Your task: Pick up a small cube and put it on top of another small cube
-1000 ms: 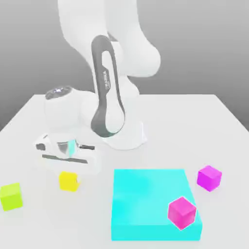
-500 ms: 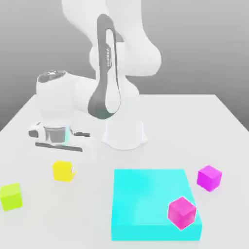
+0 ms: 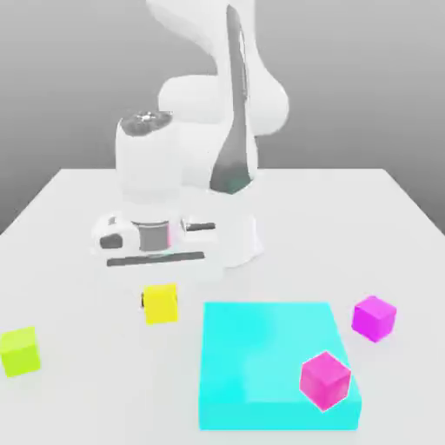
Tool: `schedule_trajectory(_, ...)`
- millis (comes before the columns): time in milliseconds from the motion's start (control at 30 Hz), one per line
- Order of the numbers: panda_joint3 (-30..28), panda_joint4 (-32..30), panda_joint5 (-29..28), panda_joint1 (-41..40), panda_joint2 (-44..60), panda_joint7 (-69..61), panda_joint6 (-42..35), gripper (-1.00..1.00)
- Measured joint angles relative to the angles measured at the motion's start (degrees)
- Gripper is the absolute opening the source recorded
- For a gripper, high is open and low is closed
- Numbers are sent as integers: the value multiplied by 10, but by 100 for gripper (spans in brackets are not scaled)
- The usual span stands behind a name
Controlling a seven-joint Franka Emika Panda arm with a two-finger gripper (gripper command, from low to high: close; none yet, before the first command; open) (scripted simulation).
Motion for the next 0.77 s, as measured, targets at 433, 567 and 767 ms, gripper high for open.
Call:
schedule_trajectory(433,178,51,67,280,-25,-251,-75,-100)
schedule_trajectory(567,210,68,29,316,49,-263,-21,-100)
schedule_trajectory(767,194,72,-30,324,108,-223,31,100)
